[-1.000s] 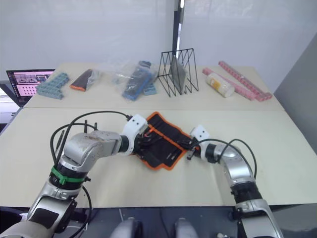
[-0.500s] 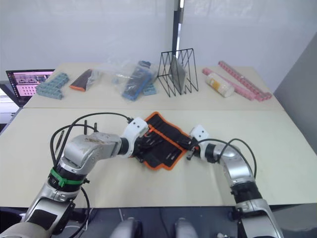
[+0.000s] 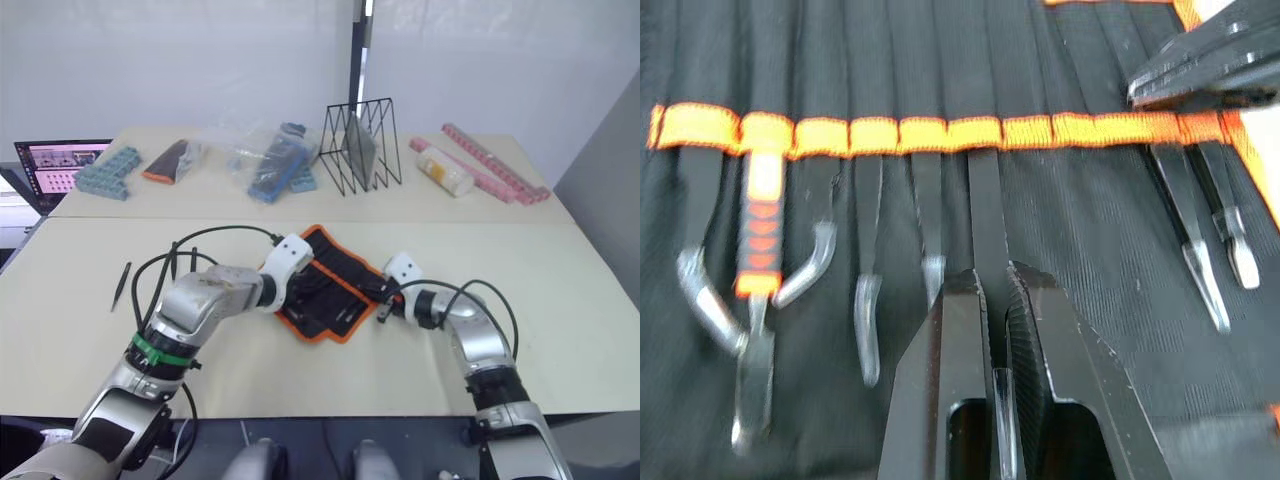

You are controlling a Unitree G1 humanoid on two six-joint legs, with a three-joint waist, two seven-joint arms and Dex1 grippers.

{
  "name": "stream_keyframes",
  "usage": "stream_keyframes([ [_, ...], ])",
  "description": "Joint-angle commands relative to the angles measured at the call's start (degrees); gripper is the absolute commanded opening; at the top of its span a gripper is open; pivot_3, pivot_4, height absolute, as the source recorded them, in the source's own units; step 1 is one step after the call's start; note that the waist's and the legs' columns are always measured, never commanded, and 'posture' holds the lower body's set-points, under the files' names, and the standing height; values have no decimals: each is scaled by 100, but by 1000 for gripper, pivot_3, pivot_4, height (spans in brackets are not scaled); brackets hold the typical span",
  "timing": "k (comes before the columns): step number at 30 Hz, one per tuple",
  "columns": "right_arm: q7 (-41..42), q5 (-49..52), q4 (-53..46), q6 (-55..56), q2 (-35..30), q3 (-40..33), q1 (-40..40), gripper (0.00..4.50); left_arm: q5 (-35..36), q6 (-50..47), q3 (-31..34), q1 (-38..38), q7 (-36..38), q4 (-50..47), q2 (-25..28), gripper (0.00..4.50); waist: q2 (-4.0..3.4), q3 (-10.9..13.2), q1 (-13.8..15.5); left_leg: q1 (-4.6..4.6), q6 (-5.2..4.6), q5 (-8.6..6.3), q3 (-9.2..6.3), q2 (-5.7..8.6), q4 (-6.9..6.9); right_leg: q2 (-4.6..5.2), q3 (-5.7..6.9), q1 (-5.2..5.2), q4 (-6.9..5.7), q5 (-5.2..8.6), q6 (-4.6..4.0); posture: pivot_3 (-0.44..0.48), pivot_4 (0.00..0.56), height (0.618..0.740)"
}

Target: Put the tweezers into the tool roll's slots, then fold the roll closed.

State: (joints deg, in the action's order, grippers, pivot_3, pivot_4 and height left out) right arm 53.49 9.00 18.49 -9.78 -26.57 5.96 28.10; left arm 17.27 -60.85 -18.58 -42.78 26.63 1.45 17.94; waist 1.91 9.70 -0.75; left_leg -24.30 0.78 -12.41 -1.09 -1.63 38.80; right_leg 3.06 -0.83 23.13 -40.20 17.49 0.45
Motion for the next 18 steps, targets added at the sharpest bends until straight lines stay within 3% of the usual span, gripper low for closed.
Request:
stream_keyframes([
  [1, 113, -33, -94, -97, 40, 169, -129, 0, -248, 592, -38, -141, 104, 429, -144, 6, 0, 0, -4, 0, 0, 0, 1, 0, 0, 0, 0, 0, 0, 0, 0, 0, 150, 685],
  [11, 92, -47, -168, -140, 81, 216, -208, 0, -804, 1664, -82, -409, 220, 1515, -501, 6, 0, 0, -2, 1, 0, 0, 14, 2, 2, -1, 2, -2, 0, 0, 0, 0, 150, 685],
  [17, 66, -60, -154, -141, 115, 223, -210, 0, -935, 1728, -111, -380, 521, 1512, -489, 6, 0, 0, -1, 2, 0, 0, 40, 1, 5, 0, 2, -5, 0, 0, 0, 0, 150, 685],
  [18, 62, -66, -139, -133, 118, 222, -205, 0, -846, 1565, 1, -341, 547, 1434, -482, 421, 0, 0, -6, 2, 0, 0, 40, 0, 5, 0, 2, -5, 0, 0, 0, 0, 150, 685],
])
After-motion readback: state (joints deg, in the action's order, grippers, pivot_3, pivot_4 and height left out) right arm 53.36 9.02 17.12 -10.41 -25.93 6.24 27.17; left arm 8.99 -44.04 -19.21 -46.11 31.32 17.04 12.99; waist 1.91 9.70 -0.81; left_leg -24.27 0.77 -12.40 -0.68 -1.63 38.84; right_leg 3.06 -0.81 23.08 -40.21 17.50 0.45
